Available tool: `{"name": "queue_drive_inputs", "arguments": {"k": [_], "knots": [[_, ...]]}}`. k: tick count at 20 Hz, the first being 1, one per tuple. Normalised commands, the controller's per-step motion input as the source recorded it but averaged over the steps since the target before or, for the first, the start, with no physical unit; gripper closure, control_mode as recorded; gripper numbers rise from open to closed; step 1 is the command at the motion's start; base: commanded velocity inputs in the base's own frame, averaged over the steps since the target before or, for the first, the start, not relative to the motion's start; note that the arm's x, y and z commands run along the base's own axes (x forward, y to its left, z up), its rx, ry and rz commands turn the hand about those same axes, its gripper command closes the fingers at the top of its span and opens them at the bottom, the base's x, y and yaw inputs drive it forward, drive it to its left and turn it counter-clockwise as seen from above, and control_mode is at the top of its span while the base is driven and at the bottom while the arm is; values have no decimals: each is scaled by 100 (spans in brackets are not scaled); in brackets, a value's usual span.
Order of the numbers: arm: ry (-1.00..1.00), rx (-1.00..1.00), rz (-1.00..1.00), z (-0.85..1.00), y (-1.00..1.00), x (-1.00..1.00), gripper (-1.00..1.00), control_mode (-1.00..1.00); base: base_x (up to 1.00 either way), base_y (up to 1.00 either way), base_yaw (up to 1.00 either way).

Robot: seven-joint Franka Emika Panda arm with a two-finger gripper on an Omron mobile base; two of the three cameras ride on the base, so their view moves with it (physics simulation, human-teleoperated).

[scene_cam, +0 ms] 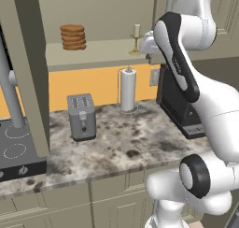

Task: Pick the candle and candle from the dining table and place them in the open cabinet. Close the cabinet after placing the objects.

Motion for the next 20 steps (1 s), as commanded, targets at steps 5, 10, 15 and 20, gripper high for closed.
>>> {"name": "queue_drive_inputs", "arguments": {"k": [5,10,15,20], "knots": [[-11,0,1,-3,63,-100,-100,-100,0,0,0],[-20,1,10,-4,38,-89,-100,-100,0,0,0],[-31,10,23,39,0,-83,-100,-100,0,0,0],[-1,7,11,59,10,-51,-100,-100,0,0,0]]}}
